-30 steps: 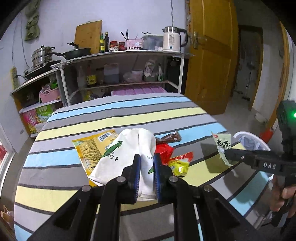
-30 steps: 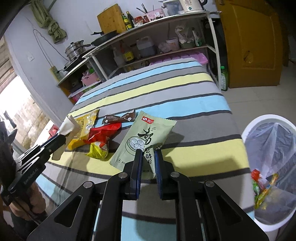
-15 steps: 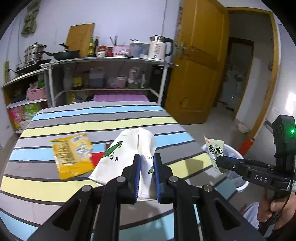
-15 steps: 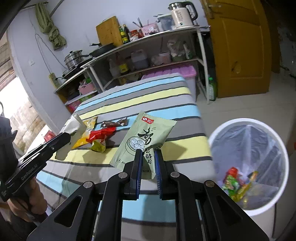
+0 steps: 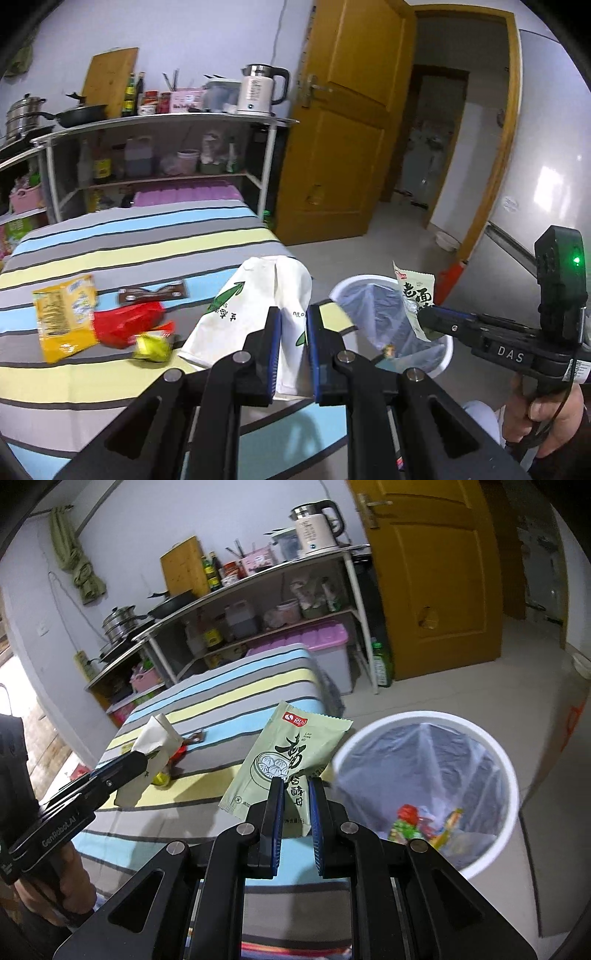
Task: Collect trash
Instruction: 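Carry the white bag and pale green packet over the bin and open both tools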
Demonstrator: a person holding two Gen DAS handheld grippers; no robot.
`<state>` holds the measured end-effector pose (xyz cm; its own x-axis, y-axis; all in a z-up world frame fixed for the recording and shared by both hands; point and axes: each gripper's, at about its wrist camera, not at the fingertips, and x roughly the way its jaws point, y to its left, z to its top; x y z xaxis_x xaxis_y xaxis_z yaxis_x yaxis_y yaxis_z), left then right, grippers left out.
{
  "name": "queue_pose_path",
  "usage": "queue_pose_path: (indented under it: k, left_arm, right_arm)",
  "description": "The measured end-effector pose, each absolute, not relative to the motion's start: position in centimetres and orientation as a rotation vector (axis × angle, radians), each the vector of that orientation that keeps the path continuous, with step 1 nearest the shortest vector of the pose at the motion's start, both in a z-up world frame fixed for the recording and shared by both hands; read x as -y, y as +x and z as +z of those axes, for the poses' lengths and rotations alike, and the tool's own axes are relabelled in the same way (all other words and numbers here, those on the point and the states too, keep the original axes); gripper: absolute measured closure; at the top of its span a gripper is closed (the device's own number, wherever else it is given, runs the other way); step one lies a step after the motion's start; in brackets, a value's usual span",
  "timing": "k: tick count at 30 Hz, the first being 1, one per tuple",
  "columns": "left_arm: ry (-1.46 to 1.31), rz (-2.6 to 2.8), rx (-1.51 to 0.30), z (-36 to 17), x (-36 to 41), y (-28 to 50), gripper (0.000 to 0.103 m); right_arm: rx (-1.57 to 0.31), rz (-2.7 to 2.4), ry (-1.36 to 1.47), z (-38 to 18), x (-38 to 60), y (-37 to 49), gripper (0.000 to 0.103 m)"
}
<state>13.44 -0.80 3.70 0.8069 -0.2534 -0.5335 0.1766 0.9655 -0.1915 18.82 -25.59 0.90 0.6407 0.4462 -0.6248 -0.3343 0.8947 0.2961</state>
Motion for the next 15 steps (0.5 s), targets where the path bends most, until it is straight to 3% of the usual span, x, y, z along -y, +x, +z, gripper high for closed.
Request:
queue_pose_path:
  k: [15]
  left_arm:
    - [-0.1,-0.396,-0.633,2.8,8.4,17.1,0.088]
  right_arm:
    - [-0.793,0.33,0.228,-1.5,32.2,20.4,0.089]
